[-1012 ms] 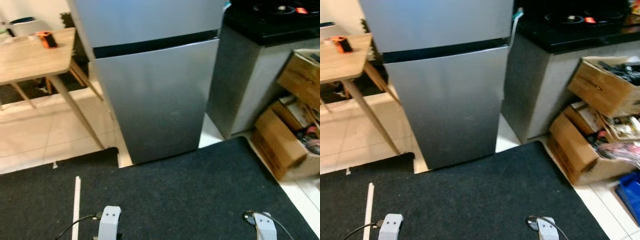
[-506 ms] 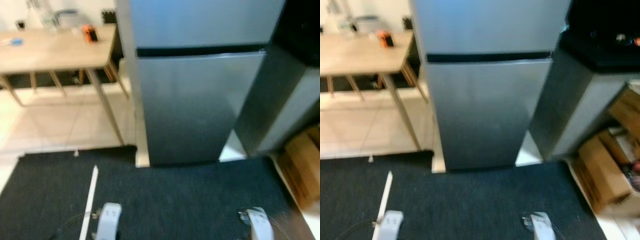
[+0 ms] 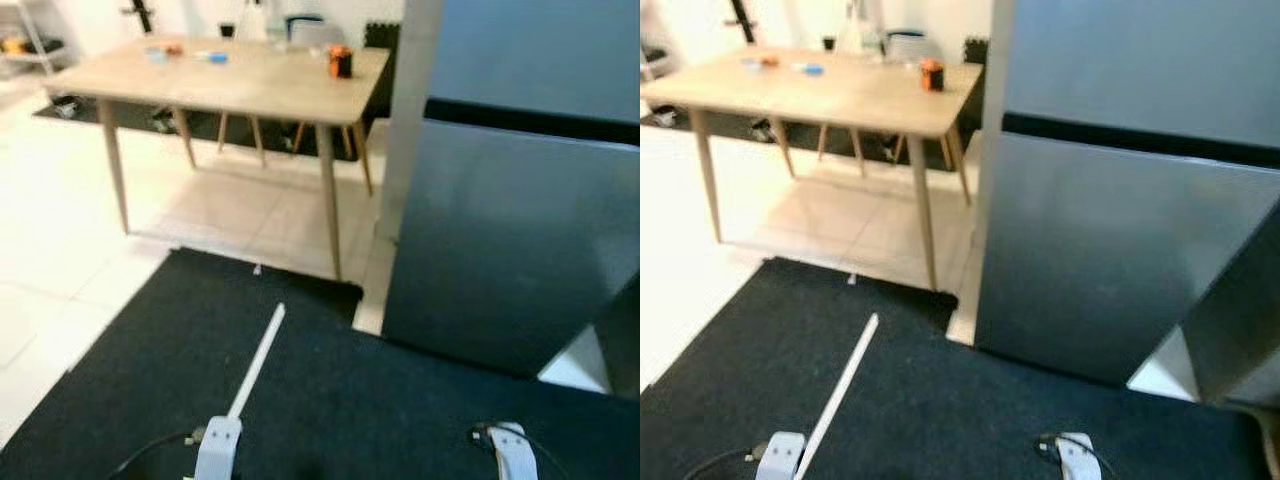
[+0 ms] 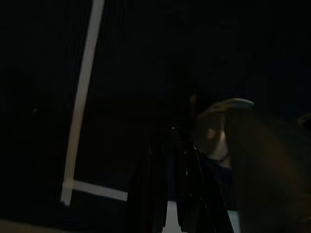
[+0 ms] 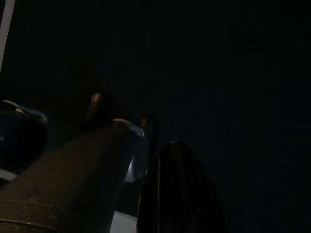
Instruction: Restocking fridge
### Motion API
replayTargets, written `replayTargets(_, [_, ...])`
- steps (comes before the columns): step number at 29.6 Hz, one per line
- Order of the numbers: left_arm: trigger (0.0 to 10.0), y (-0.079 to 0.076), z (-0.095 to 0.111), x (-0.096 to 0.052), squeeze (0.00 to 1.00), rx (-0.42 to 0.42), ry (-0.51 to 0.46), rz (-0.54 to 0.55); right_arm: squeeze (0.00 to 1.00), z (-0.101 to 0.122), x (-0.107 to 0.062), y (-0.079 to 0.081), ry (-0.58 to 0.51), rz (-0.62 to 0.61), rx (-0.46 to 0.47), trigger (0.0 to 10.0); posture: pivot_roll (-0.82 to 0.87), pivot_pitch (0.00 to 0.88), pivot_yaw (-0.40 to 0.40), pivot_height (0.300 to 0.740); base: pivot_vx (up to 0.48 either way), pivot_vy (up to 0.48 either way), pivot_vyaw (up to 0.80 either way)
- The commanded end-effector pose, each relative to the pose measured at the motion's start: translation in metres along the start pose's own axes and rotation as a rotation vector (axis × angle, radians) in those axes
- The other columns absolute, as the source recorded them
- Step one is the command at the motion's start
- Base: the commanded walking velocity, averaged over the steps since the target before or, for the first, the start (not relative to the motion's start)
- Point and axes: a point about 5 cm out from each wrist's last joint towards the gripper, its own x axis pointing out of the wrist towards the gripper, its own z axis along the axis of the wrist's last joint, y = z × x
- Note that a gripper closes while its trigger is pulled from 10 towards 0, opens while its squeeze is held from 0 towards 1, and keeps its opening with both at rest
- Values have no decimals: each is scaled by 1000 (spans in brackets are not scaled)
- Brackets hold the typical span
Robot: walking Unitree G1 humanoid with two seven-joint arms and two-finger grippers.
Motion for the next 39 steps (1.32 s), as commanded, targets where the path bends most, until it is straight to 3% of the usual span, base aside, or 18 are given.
replayTargets(1, [10000,-2,2,1,0,5,0,-8,0,0,0,0,-1,0,1,10000,-22,10,-7,740,0,0,769])
replayTargets(6, [10000,-3,0,1,0,-40,3,-11,0,0,0,-1,-3,-12,-6,10000,-22,13,-6,740,0,0,769])
replayTargets(16, [10000,-2,-1,1,0,-42,10,-10,0,0,0,1,-6,-13,-6,10000,-24,16,0,740,0,0,769])
replayTargets(20, [10000,-1,-1,0,0,-46,18,-10,0,1,0,-1,-24,-49,28,10000,-21,17,-1,740,0,0,0])
replayTargets(39, [10000,-3,-7,0,0,-20,55,-19,0,2,0,-1,-21,-49,10,10000,-34,13,-5,740,91,0,0])
